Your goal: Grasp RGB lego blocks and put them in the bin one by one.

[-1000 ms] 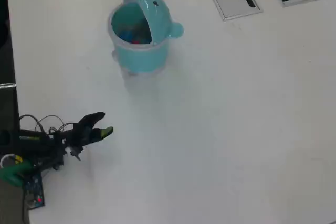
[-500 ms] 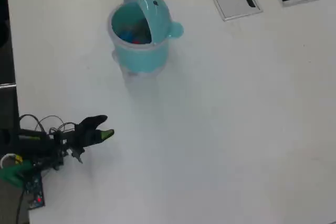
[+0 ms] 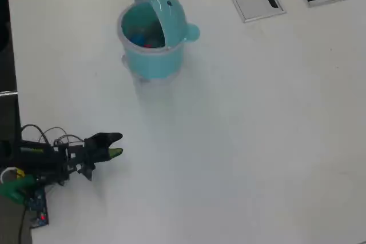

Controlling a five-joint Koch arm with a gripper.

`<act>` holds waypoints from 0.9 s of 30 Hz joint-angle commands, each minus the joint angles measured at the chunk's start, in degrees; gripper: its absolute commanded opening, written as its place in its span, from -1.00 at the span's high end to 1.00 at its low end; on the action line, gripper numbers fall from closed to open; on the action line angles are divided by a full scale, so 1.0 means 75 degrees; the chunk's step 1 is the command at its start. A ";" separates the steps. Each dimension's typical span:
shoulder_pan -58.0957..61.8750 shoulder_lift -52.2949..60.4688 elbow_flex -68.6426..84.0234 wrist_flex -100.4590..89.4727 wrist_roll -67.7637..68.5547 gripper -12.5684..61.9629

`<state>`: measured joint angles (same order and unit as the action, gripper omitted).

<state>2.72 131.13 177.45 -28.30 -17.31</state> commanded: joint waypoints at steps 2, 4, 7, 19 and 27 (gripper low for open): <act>0.0023 0.0586 0.0563 0.0504 0.0012 -0.27; 0.0012 0.0586 0.0563 0.0891 0.0012 -0.27; 0.0012 0.0586 0.0563 0.1395 0.0047 -0.27; -0.0082 0.0586 0.0563 0.2520 0.0328 -0.27; -0.0129 0.0586 0.0563 0.3516 0.0316 -0.27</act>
<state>1.76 131.13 177.45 -4.66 -14.68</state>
